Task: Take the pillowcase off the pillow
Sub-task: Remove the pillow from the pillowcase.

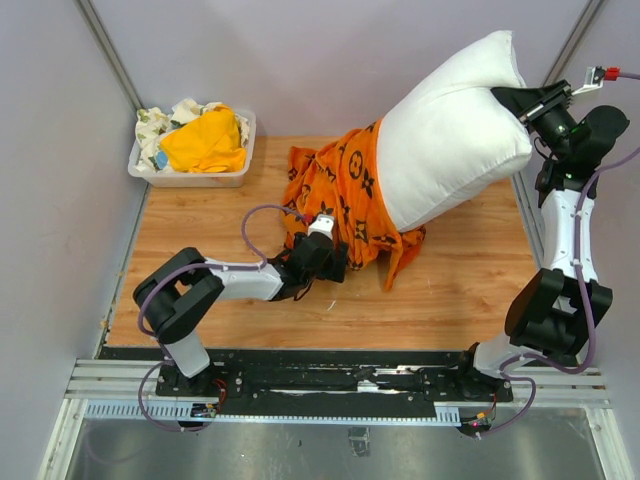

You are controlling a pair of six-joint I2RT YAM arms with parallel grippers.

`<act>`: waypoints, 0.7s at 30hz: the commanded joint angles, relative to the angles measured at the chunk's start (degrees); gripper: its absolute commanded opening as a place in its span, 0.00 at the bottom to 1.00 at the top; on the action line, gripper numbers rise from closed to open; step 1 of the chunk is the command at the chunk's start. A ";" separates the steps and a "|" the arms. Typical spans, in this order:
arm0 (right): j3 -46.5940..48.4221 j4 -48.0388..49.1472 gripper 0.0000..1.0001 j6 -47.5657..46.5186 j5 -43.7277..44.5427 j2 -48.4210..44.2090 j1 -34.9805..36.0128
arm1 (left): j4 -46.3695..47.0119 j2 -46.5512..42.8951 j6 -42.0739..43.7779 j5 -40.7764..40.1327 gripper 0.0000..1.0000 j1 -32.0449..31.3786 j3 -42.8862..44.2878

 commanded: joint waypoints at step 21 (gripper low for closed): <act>1.97 8.39 0.01 2.88 2.14 -1.65 -0.88 | -8.93 -19.28 -20.51 2.26 0.10 28.76 -14.98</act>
